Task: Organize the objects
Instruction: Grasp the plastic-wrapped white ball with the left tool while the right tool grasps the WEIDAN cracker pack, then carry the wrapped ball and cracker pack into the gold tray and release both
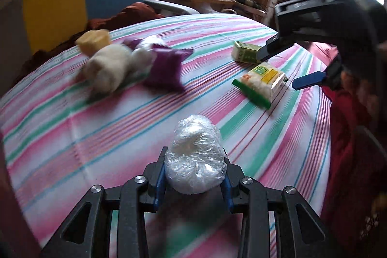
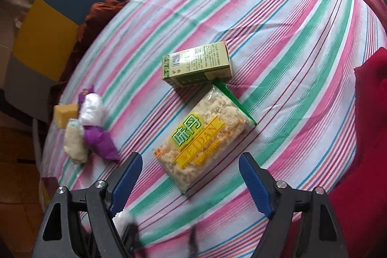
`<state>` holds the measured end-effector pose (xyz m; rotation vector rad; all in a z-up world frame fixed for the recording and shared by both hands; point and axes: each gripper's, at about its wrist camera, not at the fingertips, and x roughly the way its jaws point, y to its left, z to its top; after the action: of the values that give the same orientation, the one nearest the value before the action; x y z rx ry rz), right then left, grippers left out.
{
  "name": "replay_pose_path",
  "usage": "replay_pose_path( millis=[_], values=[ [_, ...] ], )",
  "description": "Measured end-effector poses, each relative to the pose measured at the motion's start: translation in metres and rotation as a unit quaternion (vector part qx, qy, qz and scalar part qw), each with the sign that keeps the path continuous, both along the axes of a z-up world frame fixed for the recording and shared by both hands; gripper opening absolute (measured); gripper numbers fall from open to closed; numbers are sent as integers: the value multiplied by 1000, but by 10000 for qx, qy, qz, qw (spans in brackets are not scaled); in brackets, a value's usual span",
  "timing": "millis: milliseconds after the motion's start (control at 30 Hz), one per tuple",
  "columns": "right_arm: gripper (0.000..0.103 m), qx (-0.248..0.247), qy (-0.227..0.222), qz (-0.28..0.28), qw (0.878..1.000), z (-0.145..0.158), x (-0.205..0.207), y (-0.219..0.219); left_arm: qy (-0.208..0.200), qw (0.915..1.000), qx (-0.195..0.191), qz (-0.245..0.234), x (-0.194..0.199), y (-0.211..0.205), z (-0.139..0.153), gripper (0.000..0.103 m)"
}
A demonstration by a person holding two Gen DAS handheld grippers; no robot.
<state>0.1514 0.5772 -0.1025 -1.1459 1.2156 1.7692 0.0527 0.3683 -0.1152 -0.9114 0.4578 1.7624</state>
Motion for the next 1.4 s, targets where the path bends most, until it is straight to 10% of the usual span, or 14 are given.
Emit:
replay_pose_path(
  millis=[267, 433, 1400],
  values=[
    [85, 464, -535, 65, 9975, -20, -33, 8, -50, 9998, 164, 78, -5, -5, -4, 40],
    [63, 678, -508, 730, 9937, -19, -50, -5, -233, 9993, 278, 90, -9, -12, -4, 40],
    [58, 752, -594, 1211, 9880, -29, -41, 3, -163, 9998, 96, 19, -3, -6, -2, 48]
  ],
)
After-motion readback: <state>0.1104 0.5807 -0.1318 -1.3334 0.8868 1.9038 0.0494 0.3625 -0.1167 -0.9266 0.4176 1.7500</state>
